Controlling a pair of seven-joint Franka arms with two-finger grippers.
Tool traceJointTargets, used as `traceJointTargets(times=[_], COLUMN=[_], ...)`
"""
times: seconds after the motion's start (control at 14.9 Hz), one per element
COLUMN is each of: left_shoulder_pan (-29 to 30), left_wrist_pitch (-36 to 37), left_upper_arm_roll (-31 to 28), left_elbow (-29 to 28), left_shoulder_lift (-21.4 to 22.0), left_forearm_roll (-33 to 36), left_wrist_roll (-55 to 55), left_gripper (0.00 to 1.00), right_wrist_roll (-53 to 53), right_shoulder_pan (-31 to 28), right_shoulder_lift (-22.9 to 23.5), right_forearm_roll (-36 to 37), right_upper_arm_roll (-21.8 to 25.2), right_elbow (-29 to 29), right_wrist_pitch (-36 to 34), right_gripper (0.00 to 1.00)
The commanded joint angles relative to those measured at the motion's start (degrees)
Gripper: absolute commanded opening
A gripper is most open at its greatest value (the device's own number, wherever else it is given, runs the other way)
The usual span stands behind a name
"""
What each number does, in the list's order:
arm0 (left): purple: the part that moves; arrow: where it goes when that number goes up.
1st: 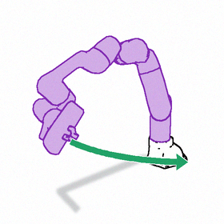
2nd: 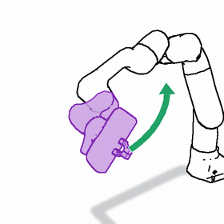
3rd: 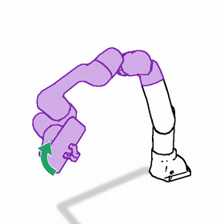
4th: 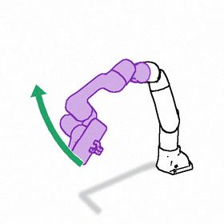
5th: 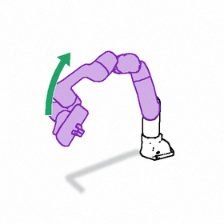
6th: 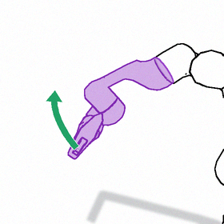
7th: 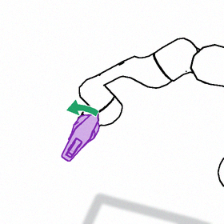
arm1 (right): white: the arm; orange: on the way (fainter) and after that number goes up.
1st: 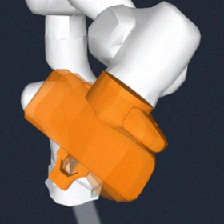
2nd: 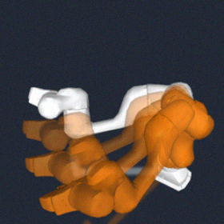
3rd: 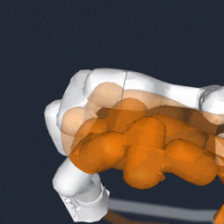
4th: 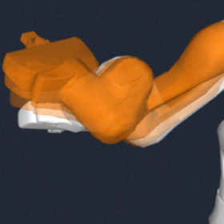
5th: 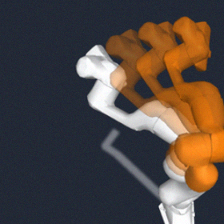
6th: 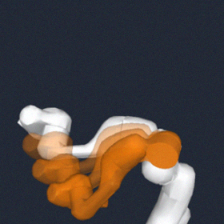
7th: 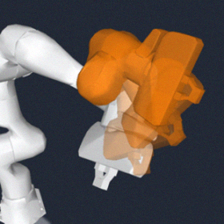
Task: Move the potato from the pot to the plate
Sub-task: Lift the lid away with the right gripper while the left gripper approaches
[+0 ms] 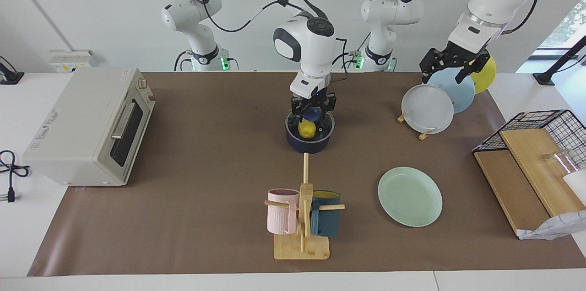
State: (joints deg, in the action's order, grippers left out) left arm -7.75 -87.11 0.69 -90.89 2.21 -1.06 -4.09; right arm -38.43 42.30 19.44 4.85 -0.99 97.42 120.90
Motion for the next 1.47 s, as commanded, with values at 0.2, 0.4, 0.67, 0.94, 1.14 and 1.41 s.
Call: traceJointTargets(times=[0.2, 0.4, 0.67, 0.94, 1.14, 1.41], left_shoulder_pan=[0.28, 0.28, 0.02, -0.33, -0.51, -0.77], left_wrist_pitch=[-0.52, -0.43, -0.70, -0.87, -1.40, -1.49], left_upper_arm_roll=[0.10, 0.10, 0.10, 0.10, 0.28, 0.81], left_elbow=[-1.48, -1.48, -1.48, -1.57, -2.28, -2.28], left_shoulder_lift=[1.30, 1.30, 1.30, 1.48, 1.57, 1.57], left_forearm_roll=[0.18, 0.18, 0.18, 0.18, 0.18, 0.18], left_wrist_roll=[-0.04, -0.39, -0.48, -0.48, -0.39, -0.57], left_gripper=[1.00, 1.00, 1.00, 1.00, 1.00, 1.00], right_wrist_roll=[1.25, 1.25, 1.25, 4.93, 11.33, 23.03], right_shoulder_pan=[-0.55, -0.55, -0.55, -1.78, -6.77, -15.39], right_shoulder_lift=[-0.11, -0.11, -0.11, -0.46, -0.63, -0.63], right_forearm_roll=[0.60, 0.60, 0.60, 0.69, 0.16, -0.63], right_upper_arm_roll=[-0.24, -0.24, -0.24, 0.02, 0.03, -0.06], right_elbow=[0.23, 0.14, -1.52, -7.76, -11.81, -12.17], right_wrist_pitch=[0.56, 0.48, -1.80, -9.35, -14.02, -14.11], right_gripper=[0.57, 0.55, 0.47, 0.47, 0.47, 0.47])
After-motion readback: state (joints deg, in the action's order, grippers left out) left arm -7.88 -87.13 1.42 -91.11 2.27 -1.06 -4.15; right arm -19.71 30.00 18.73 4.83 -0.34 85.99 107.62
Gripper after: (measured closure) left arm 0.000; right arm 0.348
